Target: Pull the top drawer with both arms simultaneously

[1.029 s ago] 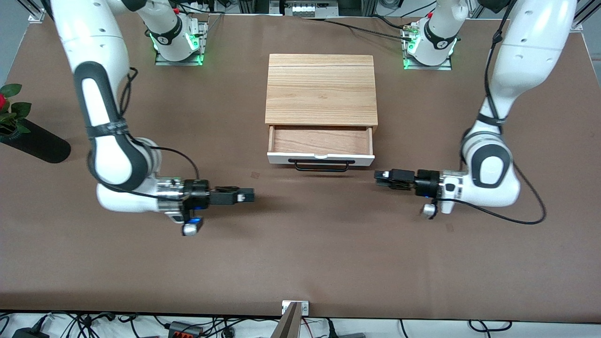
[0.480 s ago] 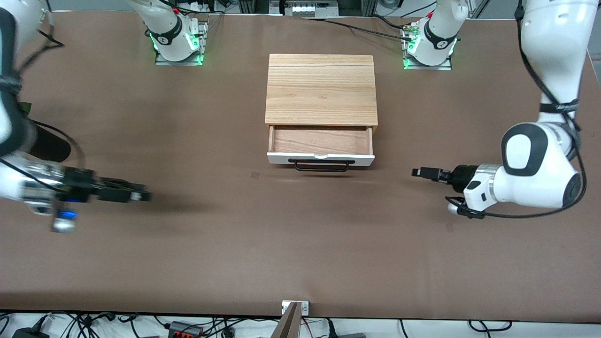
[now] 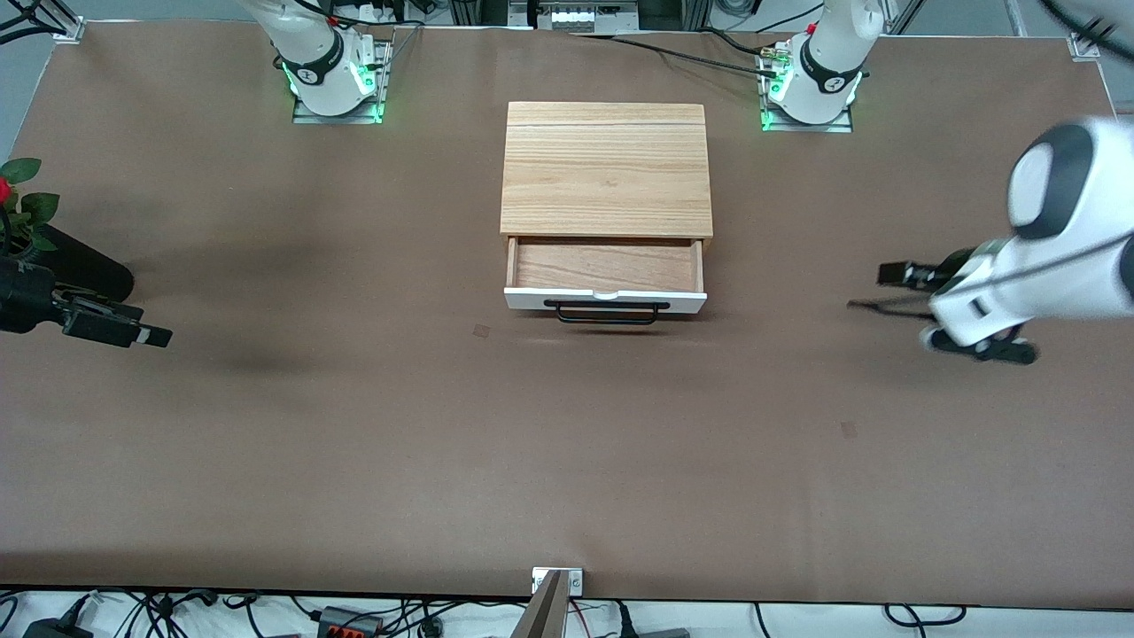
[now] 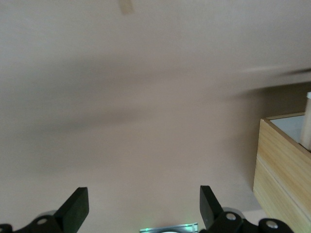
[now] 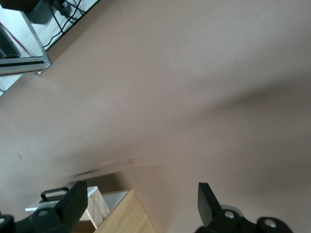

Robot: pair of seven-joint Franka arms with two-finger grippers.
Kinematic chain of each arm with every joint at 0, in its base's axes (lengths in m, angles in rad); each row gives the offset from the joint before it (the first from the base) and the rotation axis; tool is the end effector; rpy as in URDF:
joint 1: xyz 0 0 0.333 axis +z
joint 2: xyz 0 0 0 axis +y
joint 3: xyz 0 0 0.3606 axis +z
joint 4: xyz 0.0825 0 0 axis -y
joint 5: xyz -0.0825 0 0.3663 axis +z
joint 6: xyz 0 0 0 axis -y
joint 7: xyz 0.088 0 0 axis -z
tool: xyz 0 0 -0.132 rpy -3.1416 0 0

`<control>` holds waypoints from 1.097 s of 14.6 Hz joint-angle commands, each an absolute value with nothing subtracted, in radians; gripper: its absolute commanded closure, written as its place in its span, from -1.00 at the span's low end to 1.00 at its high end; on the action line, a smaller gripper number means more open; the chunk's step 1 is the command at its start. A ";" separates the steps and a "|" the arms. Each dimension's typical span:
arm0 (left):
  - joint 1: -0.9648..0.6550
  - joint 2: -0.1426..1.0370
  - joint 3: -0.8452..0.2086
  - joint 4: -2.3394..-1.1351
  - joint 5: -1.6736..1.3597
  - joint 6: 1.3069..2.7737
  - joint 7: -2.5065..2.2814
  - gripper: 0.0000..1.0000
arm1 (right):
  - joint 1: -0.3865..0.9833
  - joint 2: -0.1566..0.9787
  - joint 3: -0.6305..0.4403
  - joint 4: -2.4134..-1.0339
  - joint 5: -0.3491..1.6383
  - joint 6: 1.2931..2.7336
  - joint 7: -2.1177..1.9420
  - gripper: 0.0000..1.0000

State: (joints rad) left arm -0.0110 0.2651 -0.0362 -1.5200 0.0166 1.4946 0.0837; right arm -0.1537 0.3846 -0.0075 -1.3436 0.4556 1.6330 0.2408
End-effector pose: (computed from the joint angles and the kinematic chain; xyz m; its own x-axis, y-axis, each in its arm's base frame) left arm 0.5956 -0.0234 0.5105 0.9496 -0.1288 -0.2858 -0.1293 -0.9915 0.0172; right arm 0.6640 -0.0507 0.5332 0.8985 -0.3900 -0.2013 -0.4389 -0.8069 -0.3954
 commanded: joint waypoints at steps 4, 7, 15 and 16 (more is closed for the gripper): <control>-0.048 0.008 0.027 -1.658 -0.020 1.720 0.067 -1.00 | -0.132 0.373 0.001 -1.333 0.268 1.632 0.276 -1.00; -0.057 -0.041 0.041 -1.775 -0.015 1.818 0.069 -1.00 | -0.097 0.356 0.003 -1.335 0.207 1.628 0.272 -1.00; -0.043 -0.060 0.021 -1.755 -0.011 1.662 0.066 -1.00 | -0.086 0.168 0.009 -1.569 0.103 1.649 0.030 -1.00; -0.043 -0.060 0.011 -1.743 -0.011 1.622 0.069 -1.00 | -0.086 0.126 0.009 -1.601 0.092 1.657 0.025 -1.00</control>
